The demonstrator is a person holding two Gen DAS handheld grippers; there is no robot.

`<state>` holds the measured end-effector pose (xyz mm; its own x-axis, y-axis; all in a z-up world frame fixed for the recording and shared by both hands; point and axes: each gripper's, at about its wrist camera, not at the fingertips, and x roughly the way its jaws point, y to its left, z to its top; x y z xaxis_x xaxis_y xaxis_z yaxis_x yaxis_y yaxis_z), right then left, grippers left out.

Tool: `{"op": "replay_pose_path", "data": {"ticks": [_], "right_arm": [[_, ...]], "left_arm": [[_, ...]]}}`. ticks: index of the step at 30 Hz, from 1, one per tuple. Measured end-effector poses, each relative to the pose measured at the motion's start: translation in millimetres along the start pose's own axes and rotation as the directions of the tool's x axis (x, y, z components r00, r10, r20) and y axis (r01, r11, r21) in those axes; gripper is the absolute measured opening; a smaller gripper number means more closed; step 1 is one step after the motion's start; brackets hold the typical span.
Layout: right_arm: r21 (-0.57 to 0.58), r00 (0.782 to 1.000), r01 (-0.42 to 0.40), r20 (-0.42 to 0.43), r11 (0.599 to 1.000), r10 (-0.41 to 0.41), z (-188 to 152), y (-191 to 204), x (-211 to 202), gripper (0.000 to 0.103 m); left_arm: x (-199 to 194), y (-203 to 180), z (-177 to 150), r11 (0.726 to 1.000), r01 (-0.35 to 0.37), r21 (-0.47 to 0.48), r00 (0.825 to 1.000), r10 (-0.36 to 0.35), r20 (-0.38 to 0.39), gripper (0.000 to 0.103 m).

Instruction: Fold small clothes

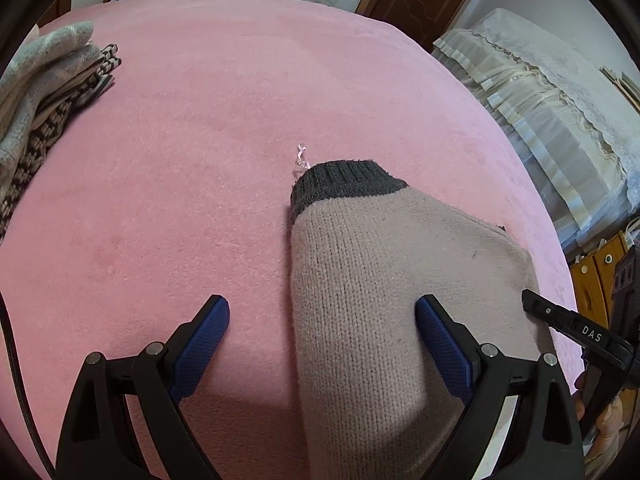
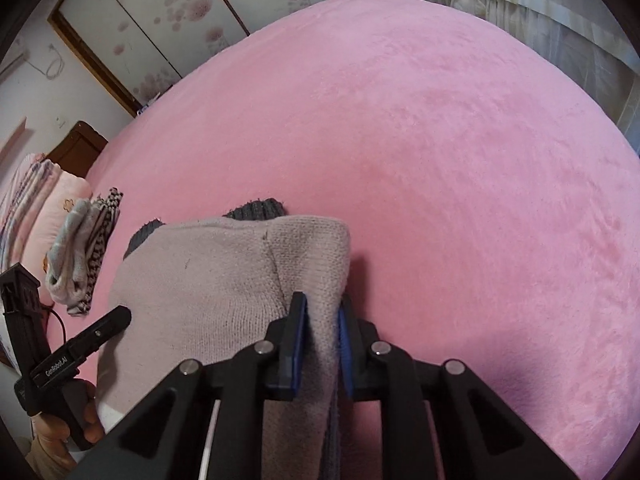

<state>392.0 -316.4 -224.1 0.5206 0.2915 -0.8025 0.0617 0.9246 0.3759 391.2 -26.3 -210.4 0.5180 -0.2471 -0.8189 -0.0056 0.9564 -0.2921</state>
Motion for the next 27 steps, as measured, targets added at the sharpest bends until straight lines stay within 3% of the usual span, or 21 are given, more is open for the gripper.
{"op": "replay_pose_path", "data": {"ticks": [5,8,19,23,27], "right_arm": [[-0.07,0.999,0.034,0.009,0.997,-0.033,0.8,14.1,-11.9,0.016],[-0.106,0.998,0.056,0.02,0.993,-0.054,0.8,24.1,-23.3,0.016],[-0.171,0.996,0.066,0.073,0.983,-0.055,-10.3,59.7,-84.8,0.018],[-0.184,0.992,0.08,0.111,0.98,-0.06,-20.9,69.3,-113.7,0.048],[-0.208,0.987,0.106,0.139,0.972,-0.078,-34.8,80.4,-140.6,0.065]], "left_arm": [[-19.6,-4.4,3.6,0.998,-0.029,0.049,1.0,0.028,0.012,0.093],[-38.0,-13.0,5.1,0.996,-0.045,0.083,0.998,0.041,0.053,0.102],[-103.4,-39.8,1.2,0.988,-0.063,0.144,0.995,0.05,0.091,0.103],[-129.4,-45.4,-7.2,0.987,-0.052,0.154,0.995,0.037,0.097,0.103],[-150.3,-58.4,-17.8,0.98,-0.068,0.189,0.992,0.047,0.117,0.103]]}}
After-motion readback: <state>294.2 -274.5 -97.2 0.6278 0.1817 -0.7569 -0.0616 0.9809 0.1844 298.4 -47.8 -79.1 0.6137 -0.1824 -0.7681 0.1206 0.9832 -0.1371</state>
